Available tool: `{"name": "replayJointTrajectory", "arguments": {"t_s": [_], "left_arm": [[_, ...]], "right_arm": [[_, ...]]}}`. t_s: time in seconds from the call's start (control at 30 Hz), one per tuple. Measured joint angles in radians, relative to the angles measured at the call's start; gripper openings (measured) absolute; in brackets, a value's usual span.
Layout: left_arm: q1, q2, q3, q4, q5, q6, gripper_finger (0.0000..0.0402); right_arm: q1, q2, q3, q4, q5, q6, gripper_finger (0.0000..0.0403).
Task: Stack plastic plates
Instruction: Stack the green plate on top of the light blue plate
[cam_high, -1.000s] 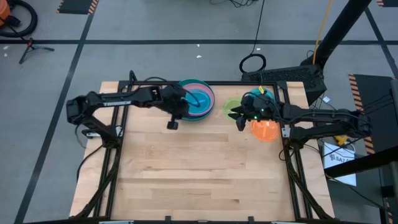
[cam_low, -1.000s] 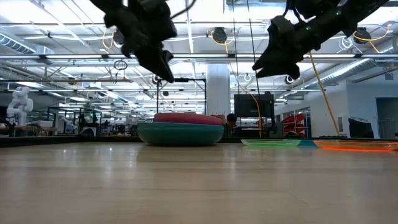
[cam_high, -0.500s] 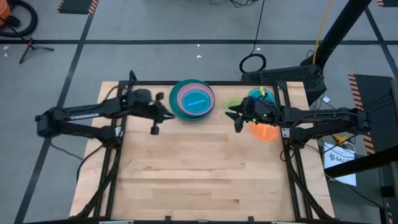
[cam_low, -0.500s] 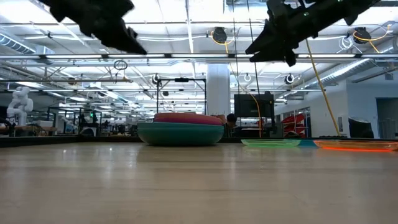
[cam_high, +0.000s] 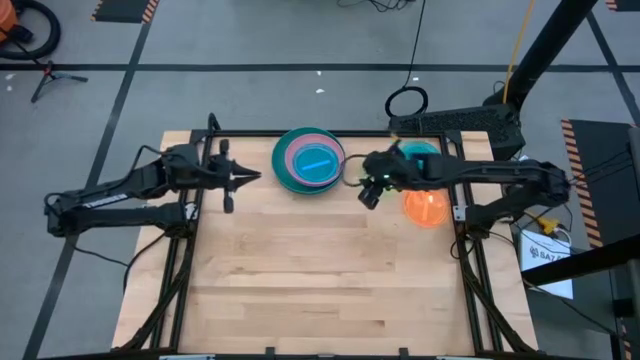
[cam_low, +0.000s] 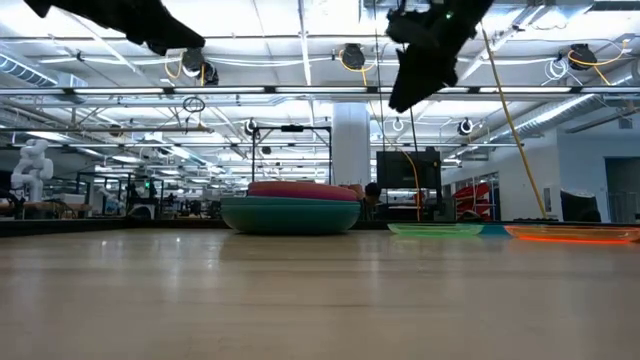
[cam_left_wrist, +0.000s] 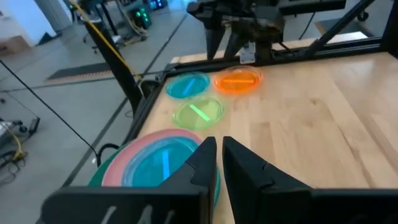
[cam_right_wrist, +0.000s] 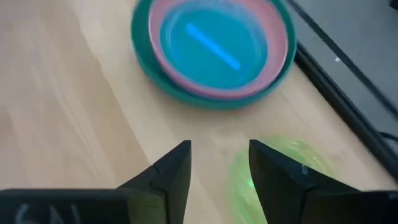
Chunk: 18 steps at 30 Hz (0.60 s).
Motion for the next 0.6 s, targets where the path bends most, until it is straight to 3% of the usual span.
{"name": "replayJointTrajectory", "arguments": {"t_s": [0.1, 0.3, 0.6], "left_arm": [[-0.001, -0.007, 0.000, -0.007, 0.000, -0.001, 0.0035], [-0.001, -0.006, 0.000, -0.025, 0.000, -0.006, 0.0035], [-0.001, -0.009, 0.000, -0.112, 0.000, -0.072, 0.0035]], "right_arm": [[0.000, 0.079, 0.057, -0.125, -0.008, -0.112, 0.0155], [-0.027, 0.180, 0.069, -0.196, -0.135, -0.228, 0.0155], [-0.041, 0.297, 0.054, -0.236, -0.131, -0.356, 0.0155]]}}
